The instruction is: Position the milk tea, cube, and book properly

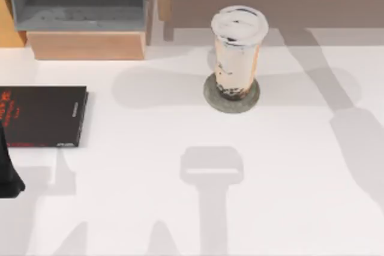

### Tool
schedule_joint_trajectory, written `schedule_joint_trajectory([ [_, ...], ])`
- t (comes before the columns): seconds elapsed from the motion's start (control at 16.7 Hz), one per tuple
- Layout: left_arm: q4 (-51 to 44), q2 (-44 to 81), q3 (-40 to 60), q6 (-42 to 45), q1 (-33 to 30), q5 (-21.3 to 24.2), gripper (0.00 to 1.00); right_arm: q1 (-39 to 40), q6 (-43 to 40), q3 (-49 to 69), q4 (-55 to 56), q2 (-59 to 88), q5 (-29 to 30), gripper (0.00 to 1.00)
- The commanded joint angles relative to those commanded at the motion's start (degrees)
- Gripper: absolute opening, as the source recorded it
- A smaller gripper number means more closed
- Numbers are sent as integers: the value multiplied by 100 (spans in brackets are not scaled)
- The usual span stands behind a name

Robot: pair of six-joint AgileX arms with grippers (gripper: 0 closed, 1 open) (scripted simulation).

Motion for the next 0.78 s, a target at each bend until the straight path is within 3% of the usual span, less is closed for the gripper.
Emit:
schedule_joint_trajectory([
  [0.78,0,0,0,0,0,0,100,117,5,-974,256,-717,114,100],
])
